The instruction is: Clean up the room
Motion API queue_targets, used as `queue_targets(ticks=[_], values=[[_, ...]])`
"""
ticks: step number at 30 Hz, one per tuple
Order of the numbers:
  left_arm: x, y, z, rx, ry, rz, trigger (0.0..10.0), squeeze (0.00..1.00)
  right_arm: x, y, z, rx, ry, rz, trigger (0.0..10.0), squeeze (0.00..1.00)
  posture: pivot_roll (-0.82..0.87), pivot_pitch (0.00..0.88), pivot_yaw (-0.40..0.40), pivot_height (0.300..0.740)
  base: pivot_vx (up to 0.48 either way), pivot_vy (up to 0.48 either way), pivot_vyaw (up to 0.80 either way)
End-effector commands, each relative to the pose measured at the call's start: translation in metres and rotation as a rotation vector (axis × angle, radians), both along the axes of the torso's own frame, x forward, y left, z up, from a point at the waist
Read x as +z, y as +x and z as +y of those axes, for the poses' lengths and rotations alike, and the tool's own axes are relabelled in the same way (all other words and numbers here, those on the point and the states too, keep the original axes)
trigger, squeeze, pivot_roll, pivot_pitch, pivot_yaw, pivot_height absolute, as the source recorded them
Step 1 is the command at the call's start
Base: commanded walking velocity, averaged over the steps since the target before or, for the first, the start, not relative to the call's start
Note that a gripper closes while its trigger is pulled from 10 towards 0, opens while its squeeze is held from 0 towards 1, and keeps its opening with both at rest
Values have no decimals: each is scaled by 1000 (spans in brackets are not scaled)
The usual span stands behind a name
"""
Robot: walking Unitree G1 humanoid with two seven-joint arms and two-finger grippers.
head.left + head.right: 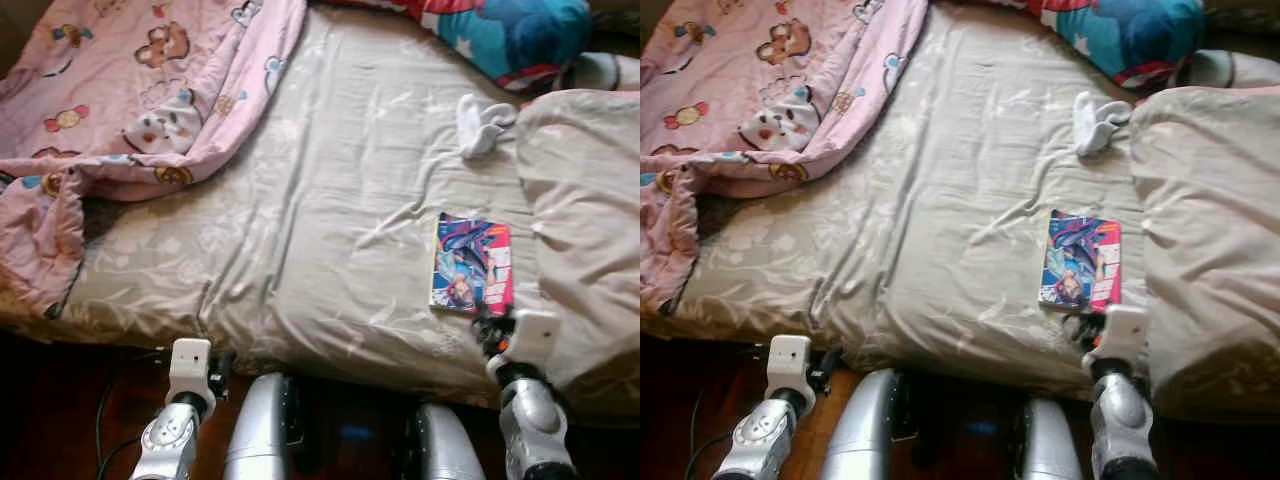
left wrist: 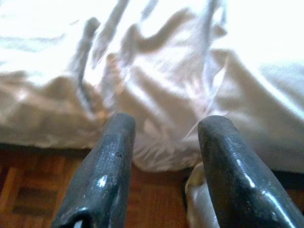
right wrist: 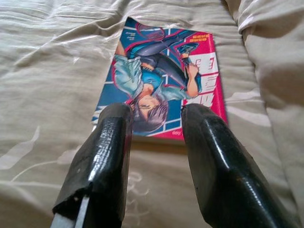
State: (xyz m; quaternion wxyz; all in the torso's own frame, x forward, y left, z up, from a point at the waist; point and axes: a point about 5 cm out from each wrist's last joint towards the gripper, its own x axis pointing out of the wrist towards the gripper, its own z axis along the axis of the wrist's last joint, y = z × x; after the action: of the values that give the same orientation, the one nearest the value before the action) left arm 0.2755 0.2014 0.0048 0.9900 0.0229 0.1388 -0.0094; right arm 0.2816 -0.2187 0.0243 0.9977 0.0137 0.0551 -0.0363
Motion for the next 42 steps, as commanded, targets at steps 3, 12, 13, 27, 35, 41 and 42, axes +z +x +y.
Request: queue_targets(ticks=[3,12,13,27,35,41,42], values=[[-14,-13,7,45,-1,76,10000,0,-21,-15,1,-30,22,111,10000,0,51,218,52,660,0,0,0],[-20,-15,16,104,3,143,10000,0,-52,-35,17,-13,56,307,10000,0,63,165,44,715,0,0,0],[-21,-15,17,108,4,147,10000,0,-54,-37,18,-13,60,321,10000,0,62,162,45,720,0,0,0],[-36,-26,20,148,6,293,10000,0,-88,-74,12,-114,112,597,10000,0,47,26,32,740,0,0,0],[-57,-47,9,133,-3,437,10000,0,-100,-91,19,-93,120,691,10000,0,43,0,32,740,0,0,0],[-65,-59,9,137,3,481,10000,0,-106,-101,29,-63,125,723,10000,0,36,0,40,740,0,0,0],[-65,-60,10,139,4,484,10000,0,-107,-103,31,-47,113,734,10000,0,38,0,39,740,0,0,0]])
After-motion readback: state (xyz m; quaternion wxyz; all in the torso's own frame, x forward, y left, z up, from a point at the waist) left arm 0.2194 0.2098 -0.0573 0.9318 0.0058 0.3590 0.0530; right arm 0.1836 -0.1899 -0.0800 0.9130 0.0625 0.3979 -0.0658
